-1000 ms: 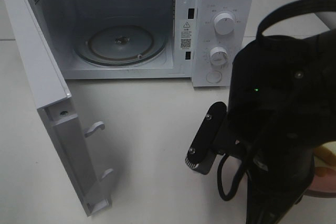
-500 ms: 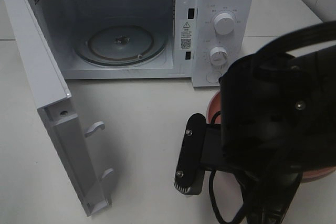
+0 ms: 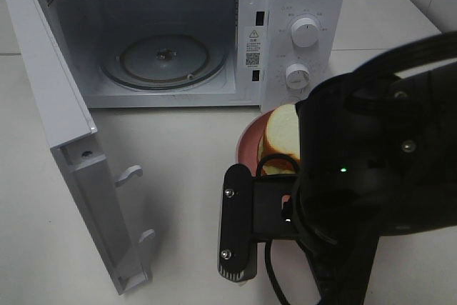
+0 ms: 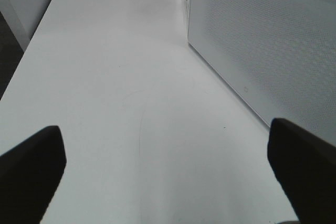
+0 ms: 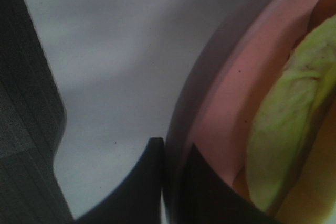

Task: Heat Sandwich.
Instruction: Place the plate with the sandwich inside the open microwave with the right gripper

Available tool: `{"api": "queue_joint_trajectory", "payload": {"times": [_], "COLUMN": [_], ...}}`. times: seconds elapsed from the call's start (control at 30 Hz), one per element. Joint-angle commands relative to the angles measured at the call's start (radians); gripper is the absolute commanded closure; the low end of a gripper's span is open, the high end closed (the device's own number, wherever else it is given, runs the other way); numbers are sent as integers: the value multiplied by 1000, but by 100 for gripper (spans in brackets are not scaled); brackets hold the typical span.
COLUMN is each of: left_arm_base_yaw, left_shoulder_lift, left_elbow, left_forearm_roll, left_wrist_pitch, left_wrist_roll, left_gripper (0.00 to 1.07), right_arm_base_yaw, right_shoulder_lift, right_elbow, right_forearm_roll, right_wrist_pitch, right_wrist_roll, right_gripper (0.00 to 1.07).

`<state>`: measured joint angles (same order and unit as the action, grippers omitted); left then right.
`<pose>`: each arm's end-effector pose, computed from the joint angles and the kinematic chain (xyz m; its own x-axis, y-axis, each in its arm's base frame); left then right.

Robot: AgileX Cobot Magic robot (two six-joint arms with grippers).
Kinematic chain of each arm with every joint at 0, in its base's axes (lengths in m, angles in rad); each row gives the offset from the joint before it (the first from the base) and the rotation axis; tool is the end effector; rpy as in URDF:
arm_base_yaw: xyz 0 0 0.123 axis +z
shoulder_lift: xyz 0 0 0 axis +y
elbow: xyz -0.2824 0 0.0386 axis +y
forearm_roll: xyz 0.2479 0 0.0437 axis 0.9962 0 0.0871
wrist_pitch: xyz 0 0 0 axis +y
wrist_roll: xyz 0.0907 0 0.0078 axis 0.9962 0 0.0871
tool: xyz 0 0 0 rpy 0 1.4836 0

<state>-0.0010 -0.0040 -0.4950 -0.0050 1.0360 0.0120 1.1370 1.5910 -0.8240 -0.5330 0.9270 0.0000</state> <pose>-0.0039 -0.0004 0.2778 -0.4347 0.0099 -0.9005 0.0090 0.9999 0.0066 0.1412 0.2168 0.1809 -0.1213 -0.9875 0.1008 -0.9158 0.0722 -0.3952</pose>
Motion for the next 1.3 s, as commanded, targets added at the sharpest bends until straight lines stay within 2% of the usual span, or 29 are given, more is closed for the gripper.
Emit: {"api": "queue_joint_trajectory", "payload": {"times": [0.03,0.4,0.77,1.1,1.3], "left_arm_base_yaw": [1,1,1,1,1], "left_shoulder_lift": [-27,-27,-27,-27,-27], "left_elbow": [3,3,3,3,3], "left_forearm_roll": [-6,-6,-6,-6,-6], "left_wrist_pitch": [-9,-9,-9,-9,-9], "left_wrist_roll": [-1,-1,-1,-1,-1], "left_gripper": [1,1,1,1,1], "right_arm_base_yaw": [3,-1,-127,-176,-225], "right_shoulder_lift": [-8,-8,-8,-8,-8], "right_elbow": [4,4,4,4,4], "right_forearm_roll": [-38,-68,-52,-47,36], "right_wrist_pitch": [-14,-91,-213,-325,-394], "right_wrist_roll": [-43,-83,-344,-532,-703], "right_gripper": [104,107,107,107,107]}}
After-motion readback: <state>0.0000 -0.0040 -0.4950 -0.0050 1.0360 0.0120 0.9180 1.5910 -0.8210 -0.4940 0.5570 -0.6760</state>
